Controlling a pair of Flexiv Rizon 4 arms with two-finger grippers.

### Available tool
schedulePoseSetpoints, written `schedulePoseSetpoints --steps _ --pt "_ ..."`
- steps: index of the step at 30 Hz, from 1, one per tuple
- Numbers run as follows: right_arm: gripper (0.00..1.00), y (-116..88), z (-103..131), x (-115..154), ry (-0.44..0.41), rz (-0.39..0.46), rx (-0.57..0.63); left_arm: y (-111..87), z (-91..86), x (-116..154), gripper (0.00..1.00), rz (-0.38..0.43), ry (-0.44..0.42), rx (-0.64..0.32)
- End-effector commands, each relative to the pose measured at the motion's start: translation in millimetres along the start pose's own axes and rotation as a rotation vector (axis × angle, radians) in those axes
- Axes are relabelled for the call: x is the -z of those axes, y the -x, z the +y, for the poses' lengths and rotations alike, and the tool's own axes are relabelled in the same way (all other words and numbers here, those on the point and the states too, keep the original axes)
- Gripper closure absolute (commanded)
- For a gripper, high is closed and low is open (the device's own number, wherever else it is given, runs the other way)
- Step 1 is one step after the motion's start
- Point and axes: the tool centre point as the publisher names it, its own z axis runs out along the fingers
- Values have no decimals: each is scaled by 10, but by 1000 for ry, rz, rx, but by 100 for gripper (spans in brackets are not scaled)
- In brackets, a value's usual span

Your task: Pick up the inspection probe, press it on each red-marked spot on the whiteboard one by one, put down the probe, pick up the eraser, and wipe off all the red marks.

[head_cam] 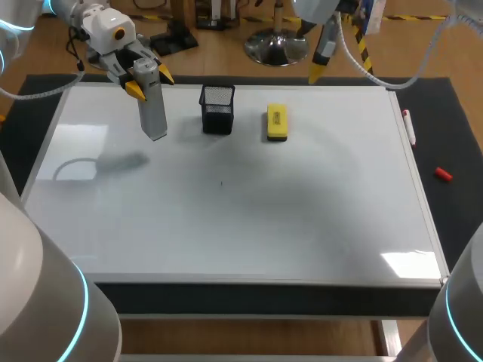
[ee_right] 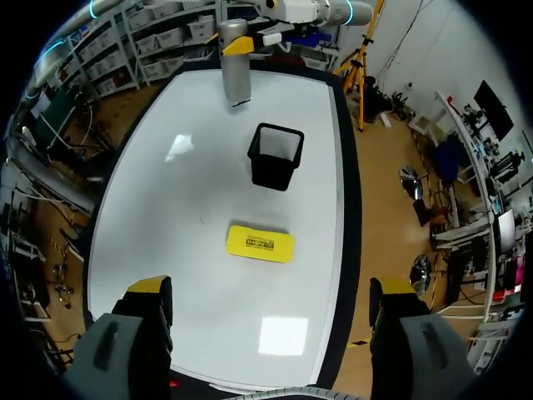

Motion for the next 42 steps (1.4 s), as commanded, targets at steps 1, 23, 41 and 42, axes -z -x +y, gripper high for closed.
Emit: schedulePoseSetpoints --steps 1,23,41,42 --pt "0 13 -1 10 -4 4 1 39 23 75 100 16 -9 0" --pt "0 13 -1 10 -4 4 1 403 -312 286 100 -374 65 132" --pt "0 13 -1 10 -4 4 1 812 -665 521 100 -641 51 128" --pt "0 13 -1 10 -4 4 1 832 -686 522 100 -654 49 123"
